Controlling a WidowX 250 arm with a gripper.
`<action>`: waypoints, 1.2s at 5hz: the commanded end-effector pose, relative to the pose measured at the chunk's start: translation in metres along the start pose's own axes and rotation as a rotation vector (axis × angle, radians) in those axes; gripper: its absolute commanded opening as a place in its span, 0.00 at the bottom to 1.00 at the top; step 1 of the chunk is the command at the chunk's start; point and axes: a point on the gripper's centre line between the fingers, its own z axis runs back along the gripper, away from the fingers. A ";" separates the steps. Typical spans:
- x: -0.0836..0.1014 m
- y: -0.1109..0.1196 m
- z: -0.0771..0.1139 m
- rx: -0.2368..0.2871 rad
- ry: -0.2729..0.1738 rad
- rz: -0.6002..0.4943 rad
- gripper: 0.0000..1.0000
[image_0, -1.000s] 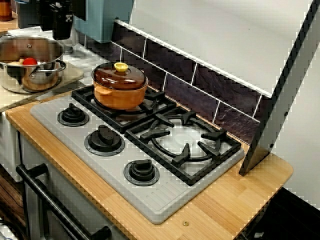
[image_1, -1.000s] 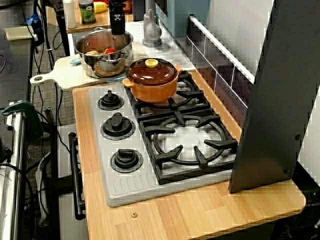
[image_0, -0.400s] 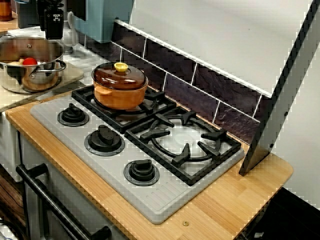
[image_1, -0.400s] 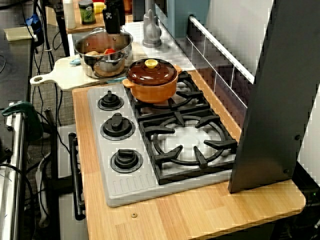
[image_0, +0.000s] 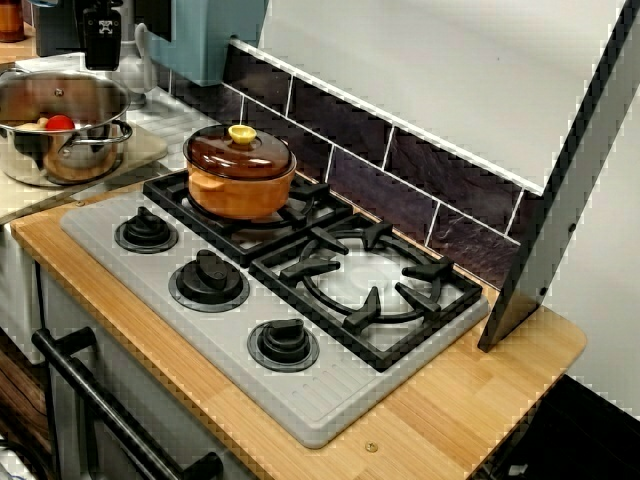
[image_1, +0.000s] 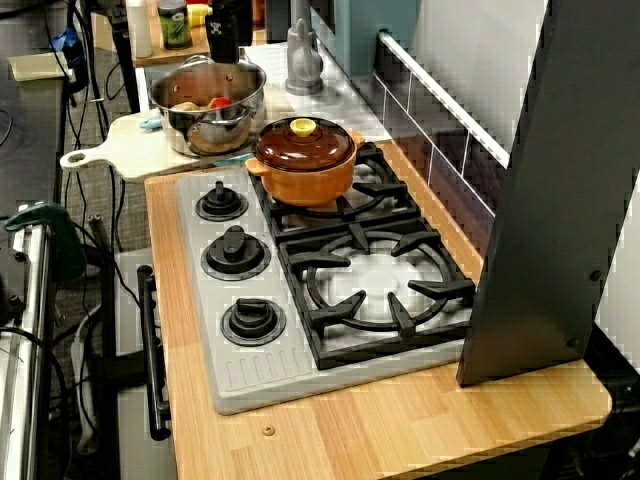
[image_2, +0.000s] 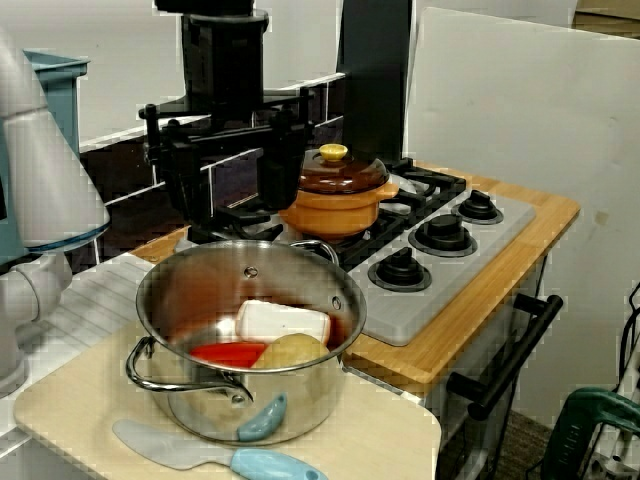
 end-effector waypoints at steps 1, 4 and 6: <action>-0.004 0.005 0.005 0.076 0.007 -0.078 1.00; -0.018 -0.002 -0.005 0.080 0.052 -0.153 1.00; -0.026 -0.002 -0.015 0.093 0.055 -0.164 1.00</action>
